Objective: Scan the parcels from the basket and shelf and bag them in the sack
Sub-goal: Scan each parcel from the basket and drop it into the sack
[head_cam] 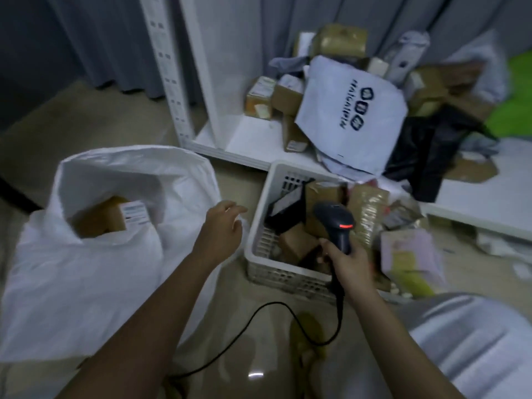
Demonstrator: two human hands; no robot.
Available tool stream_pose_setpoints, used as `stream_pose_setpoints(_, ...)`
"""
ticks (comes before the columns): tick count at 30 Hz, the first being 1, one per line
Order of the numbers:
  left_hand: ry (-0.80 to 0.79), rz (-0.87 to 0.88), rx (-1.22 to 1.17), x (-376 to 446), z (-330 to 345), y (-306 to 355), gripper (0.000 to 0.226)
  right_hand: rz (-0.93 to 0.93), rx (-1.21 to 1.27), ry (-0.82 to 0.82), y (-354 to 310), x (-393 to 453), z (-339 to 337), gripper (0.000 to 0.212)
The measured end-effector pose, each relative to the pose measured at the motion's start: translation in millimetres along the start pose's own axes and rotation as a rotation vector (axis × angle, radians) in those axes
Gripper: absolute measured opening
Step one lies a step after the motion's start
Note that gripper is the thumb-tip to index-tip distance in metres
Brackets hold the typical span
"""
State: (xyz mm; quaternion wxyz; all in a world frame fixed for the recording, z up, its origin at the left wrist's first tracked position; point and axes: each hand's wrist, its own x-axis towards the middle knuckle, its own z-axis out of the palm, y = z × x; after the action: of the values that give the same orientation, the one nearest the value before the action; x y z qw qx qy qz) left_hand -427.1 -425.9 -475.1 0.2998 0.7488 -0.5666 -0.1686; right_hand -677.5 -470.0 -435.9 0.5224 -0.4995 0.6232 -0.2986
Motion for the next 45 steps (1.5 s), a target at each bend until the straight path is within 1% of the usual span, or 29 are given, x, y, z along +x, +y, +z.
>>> stream_pose_setpoints(3, -0.184, -0.024, -0.054, 6.2, 43.5, 32.0, 0.026, -0.004, 0.030, 0.083, 7.8, 8.5, -26.6, 0.015)
stream_pose_setpoints(6, -0.280, -0.053, -0.092, 10.6, 82.0, 60.7, 0.027, -0.027, 0.111, 0.171, 13.8, 18.5, -44.0, 0.010)
stream_pose_setpoints(8, -0.288, -0.029, -0.104, 16.0, 101.1, 81.5, 0.032, -0.054, 0.149, 0.245, 14.0, 25.1, -53.4, 0.007)
stream_pose_setpoints(10, -0.268, -0.020, -0.199, 23.1, 117.2, 105.3, 0.037, -0.068, 0.203, 0.313, 9.2, 31.9, -61.4, 0.009)
stream_pose_setpoints(13, -0.173, -0.041, -0.229, 37.2, 132.0, 144.5, 0.044, -0.084, 0.279, 0.416, -0.7, 49.7, -70.9, 0.008)
stream_pose_setpoints(14, -0.159, -0.036, -0.226, 42.6, 137.7, 156.5, 0.050, -0.077, 0.288, 0.441, -3.8, 56.2, -73.3, 0.012)
stream_pose_setpoints(16, -0.186, -0.050, -0.182, 51.0, 146.6, 178.8, 0.065, -0.059, 0.294, 0.453, -8.5, 66.3, -76.2, 0.018)
stream_pose_setpoints(19, -0.215, -0.151, -0.060, 57.4, 160.5, 201.2, 0.094, -0.061, 0.289, 0.454, -9.9, 72.6, -80.6, 0.009)
stream_pose_setpoints(21, -0.197, -0.216, -0.034, 57.4, 171.5, 208.9, 0.108, -0.052, 0.286, 0.456, -9.2, 71.4, -84.6, 0.010)
stream_pose_setpoints(24, -0.165, -0.267, -0.022, 56.5, 183.5, 211.9, 0.118, -0.009, 0.344, 0.444, -6.6, 66.3, -89.0, 0.016)
stream_pose_setpoints(26, -0.159, -0.287, -0.021, 53.0, 185.8, 212.8, 0.119, 0.001, 0.345, 0.428, -3.6, 59.7, -91.4, 0.015)
stream_pose_setpoints(29, -0.157, -0.324, -0.118, 50.3, 176.5, 210.0, 0.118, -0.015, 0.343, 0.408, 2.5, 48.9, -95.2, 0.011)
stream_pose_setpoints(31, -0.177, -0.363, -0.269, 48.5, 166.3, 198.2, 0.117, -0.025, 0.366, 0.413, 3.9, 43.6, -97.0, 0.014)
stream_pose_setpoints(33, -0.180, -0.394, -0.477, 43.4, 148.7, 180.8, 0.110, -0.031, 0.391, 0.407, 3.2, 39.7, -96.8, 0.015)
stream_pose_setpoints(35, -0.182, -0.451, -0.714, 31.0, 124.4, 164.6, 0.094, -0.046, 0.378, 0.375, 2.2, 35.9, -92.2, 0.014)
stream_pose_setpoints(37, -0.183, -0.532, -0.876, 14.7, 98.9, 150.9, 0.074, -0.063, 0.362, 0.328, 1.7, 30.6, -83.1, 0.017)
stream_pose_setpoints(40, -0.130, -0.576, -1.033, -14.1, 62.8, 130.1, 0.045, -0.091, 0.369, 0.253, -0.3, 19.4, -65.2, 0.033)
stream_pose_setpoints(42, -0.152, -0.609, -1.113, -34.8, 42.4, 120.2, 0.039, -0.070, 0.406, 0.155, -1.2, 9.9, -52.0, 0.041)
stream_pose_setpoints(45, -0.246, -0.625, -1.229, -63.5, 21.9, 106.2, 0.039, 0.002, 0.469, -0.094, -6.9, -11.0, -28.7, 0.051)
